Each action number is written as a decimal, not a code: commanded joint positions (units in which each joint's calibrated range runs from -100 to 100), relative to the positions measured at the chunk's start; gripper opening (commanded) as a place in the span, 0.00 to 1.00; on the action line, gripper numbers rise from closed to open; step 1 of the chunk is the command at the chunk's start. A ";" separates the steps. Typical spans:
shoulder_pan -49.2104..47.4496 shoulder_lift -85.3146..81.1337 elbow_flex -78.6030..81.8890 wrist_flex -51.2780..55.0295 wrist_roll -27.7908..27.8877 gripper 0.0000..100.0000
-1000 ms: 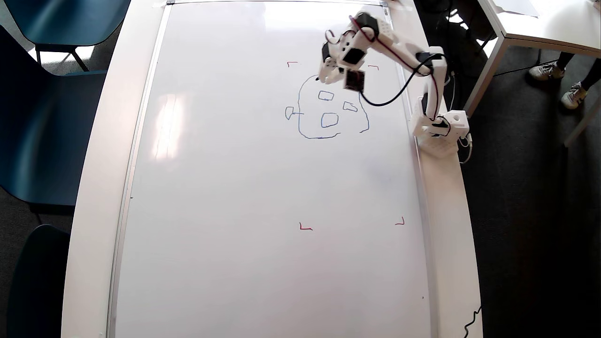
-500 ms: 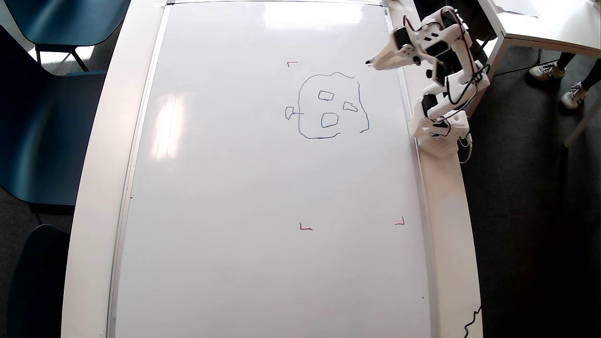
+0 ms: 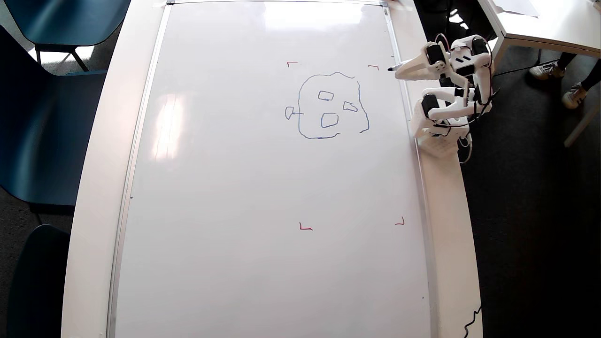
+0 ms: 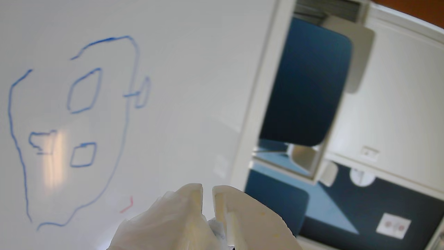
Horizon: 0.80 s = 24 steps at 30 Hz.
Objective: Draw on a whiteboard a robot head using a pen attached to the gripper
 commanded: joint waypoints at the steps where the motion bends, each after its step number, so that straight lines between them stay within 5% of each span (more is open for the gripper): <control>1: 1.83 -6.98 13.60 -13.97 -0.02 0.01; 16: 2.34 -17.46 39.93 -55.15 -0.07 0.02; 24: 2.64 -17.54 53.37 -103.28 -0.13 0.01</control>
